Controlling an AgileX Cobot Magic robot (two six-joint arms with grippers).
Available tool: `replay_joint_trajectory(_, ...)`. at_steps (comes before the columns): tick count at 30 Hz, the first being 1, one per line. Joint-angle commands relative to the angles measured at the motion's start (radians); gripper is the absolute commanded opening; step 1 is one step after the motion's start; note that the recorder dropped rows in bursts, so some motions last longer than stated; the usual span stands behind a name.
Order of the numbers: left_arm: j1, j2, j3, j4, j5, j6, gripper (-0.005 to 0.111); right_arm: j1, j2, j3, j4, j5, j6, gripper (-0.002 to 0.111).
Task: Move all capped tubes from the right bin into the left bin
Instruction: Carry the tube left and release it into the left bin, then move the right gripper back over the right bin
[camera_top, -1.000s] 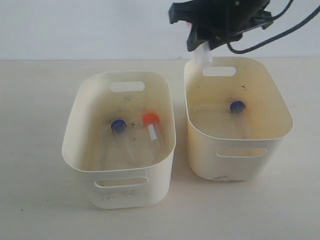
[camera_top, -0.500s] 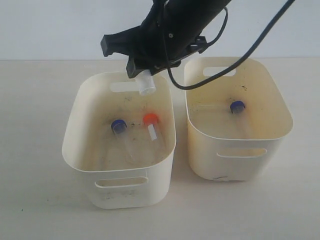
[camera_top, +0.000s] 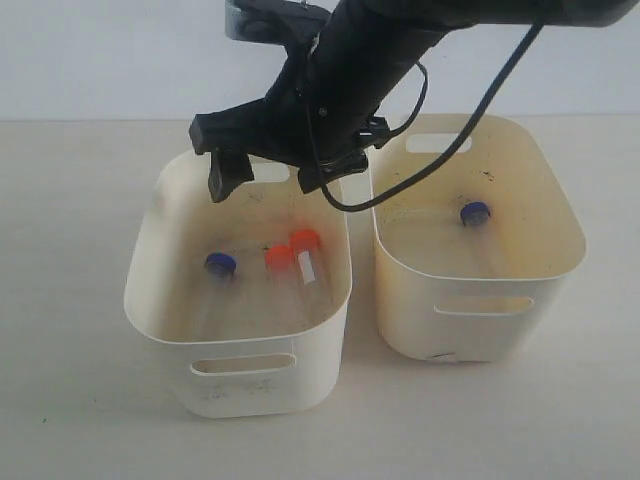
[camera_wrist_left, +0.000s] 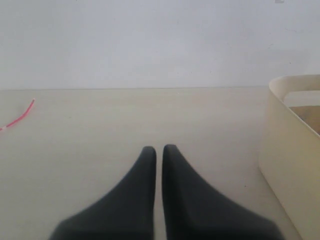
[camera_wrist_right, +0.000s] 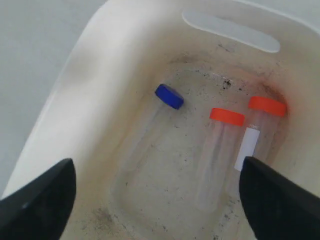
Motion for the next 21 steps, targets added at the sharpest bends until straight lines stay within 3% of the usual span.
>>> replay_joint_trajectory(1,0.000,-0.004,-0.003,-0.002,-0.008,-0.002,0.004,0.002,-0.003,0.000,0.001,-0.003,-0.022,0.084)
replay_joint_trajectory(4,0.000,-0.004,-0.003,-0.002,-0.008,-0.002,0.004,0.000,-0.019,0.000,-0.009,-0.002,-0.022,0.077)
replay_joint_trajectory(7,0.000,-0.004,-0.003,-0.002,-0.008,-0.002,0.004,0.000,-0.057,-0.004,-0.053,-0.002,-0.013,0.058)
replay_joint_trajectory(13,0.000,-0.004,-0.003,-0.002,-0.008,-0.002,0.004,0.000,-0.124,-0.004,-0.381,-0.001,0.197,0.000)
replay_joint_trajectory(18,0.000,-0.004,-0.003,-0.002,-0.008,-0.002,0.004,0.000,-0.103,-0.004,-0.812,0.138,0.504,0.008)
replay_joint_trajectory(21,0.000,-0.004,-0.003,-0.002,-0.008,-0.002,0.004,-0.012,-0.066,-0.004,-0.906,0.200,0.558,0.013)
